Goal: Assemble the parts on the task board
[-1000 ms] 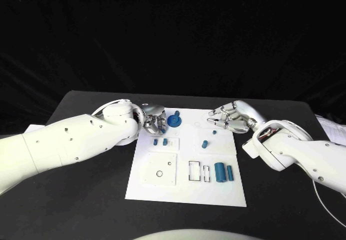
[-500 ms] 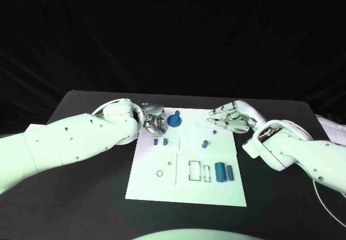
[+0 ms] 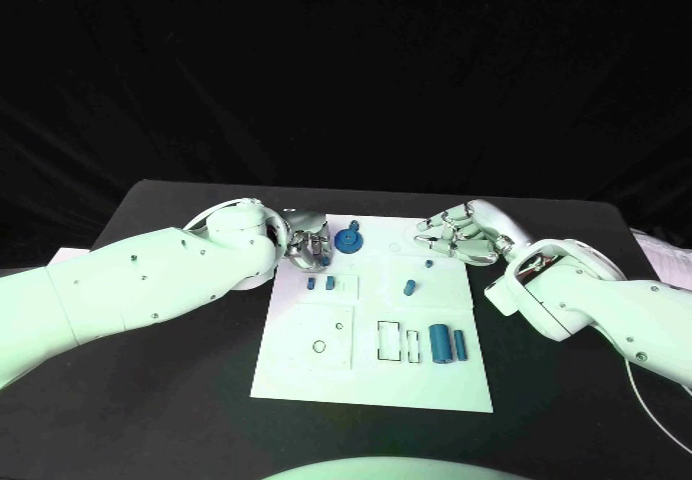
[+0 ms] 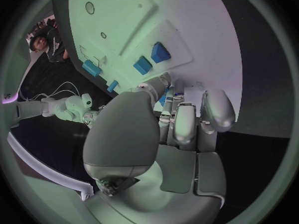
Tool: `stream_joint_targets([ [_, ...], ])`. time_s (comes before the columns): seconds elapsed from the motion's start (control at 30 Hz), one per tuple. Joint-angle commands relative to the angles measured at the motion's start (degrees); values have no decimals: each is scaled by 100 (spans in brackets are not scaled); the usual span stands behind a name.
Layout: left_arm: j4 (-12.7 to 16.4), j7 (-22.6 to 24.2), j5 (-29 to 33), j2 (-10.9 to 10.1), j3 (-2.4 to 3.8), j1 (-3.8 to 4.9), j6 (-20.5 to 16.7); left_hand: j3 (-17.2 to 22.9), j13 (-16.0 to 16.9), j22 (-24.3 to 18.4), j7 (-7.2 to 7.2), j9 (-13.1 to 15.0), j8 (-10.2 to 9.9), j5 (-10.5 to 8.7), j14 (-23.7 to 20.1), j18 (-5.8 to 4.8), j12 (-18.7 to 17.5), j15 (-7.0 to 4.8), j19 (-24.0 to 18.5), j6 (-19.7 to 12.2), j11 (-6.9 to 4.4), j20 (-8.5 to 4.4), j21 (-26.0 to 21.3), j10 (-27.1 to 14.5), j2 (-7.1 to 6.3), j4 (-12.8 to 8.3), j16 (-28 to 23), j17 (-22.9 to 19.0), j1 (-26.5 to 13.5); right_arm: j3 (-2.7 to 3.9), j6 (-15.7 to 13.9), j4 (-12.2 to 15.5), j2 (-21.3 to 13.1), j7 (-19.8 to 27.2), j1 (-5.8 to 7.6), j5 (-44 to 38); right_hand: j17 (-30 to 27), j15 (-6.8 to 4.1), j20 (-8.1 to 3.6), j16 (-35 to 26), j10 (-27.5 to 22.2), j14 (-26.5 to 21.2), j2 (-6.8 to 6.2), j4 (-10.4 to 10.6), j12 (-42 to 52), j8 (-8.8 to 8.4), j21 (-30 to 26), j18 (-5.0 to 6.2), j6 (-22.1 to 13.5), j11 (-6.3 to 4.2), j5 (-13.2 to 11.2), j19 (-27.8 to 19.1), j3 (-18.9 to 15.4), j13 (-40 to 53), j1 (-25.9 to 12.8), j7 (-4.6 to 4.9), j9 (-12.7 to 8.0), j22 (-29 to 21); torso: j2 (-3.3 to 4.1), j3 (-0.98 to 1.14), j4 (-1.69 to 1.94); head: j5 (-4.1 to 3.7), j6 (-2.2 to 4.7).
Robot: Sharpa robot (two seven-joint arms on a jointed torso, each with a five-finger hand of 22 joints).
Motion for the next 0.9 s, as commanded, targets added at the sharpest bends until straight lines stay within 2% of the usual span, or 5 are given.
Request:
stream_joint_targets([
  [0.03, 2, -63, -18, -3, 1, 3, 126, 21, -7, 5, 14, -26, -42, -11, 134, -47, -44, 46, -3, -53, 38, 56, -3, -7, -20, 20, -17, -14, -57, 0, 59, 3, 0, 12, -4, -18, 54, 9, 0, -22, -21, 274, 74, 7, 2, 17, -22, 37, 34, -1, 31, -37, -37, 1, -4, 1, -6, -2, -1, 2, 2, 2, -4],
  [0.4, 10, -89, -15, -66, 1, 3, 44, 47, -24, -6, 49, -82, -133, -6, 122, -40, -148, 75, -16, -128, 77, 82, -39, -76, -57, 26, -23, -61, -75, 0, 143, -49, -10, -187, -5, -107, -268, 30, 12, -315, -499, 158, 115, -64, -755, -18, -208, 92, -35, 24, 34, -174, -53, -586, 129, 31, -17, -304, -4, -1, 1, -6, 8],
  [0.57, 19, -2, 234, -212, 3, 4, -425, 199, -43, -56, 63, -98, -126, 9, 119, -20, -238, 96, -48, -102, 100, 108, -137, -132, 25, -13, 11, -35, 28, 1, 478, -206, -8, -519, -1, -731, -638, 115, 44, -693, -1086, 66, 76, -377, -2034, -59, -565, 187, -111, 136, -278, -363, 289, -1651, 913, 165, -25, -853, -6, 1, -7, -3, 37],
  [0.67, 31, 233, 1043, -363, 1, 5, -1003, 335, -37, -164, 70, -74, -39, 7, 74, 18, -243, 100, -123, 78, 109, 115, -330, -106, 54, -68, -50, -149, 106, 2, 745, -275, -17, -714, 12, -1380, -605, 162, 112, -675, -1163, 122, -8, -452, -2823, -18, -568, 184, -21, 281, -379, -307, 536, -2417, 1183, 195, -13, -853, 2, 9, -8, -16, 61],
  [0.9, 178, 1809, 4852, -731, -41, 2, -2190, 541, -56, -1602, 179, -102, 20, -12, -914, 433, -241, 185, -1213, 177, 203, 190, -2779, -254, 73, -126, -1602, -2412, 75, 3, 1277, -291, 3, -1166, 30, -3042, -599, 149, 118, -706, -742, 168, -264, -518, -3604, -2, -601, 189, 250, 184, -739, -247, 1047, -3571, 1408, 54, -9, -883, 1, -2, 10, -161, 116],
])
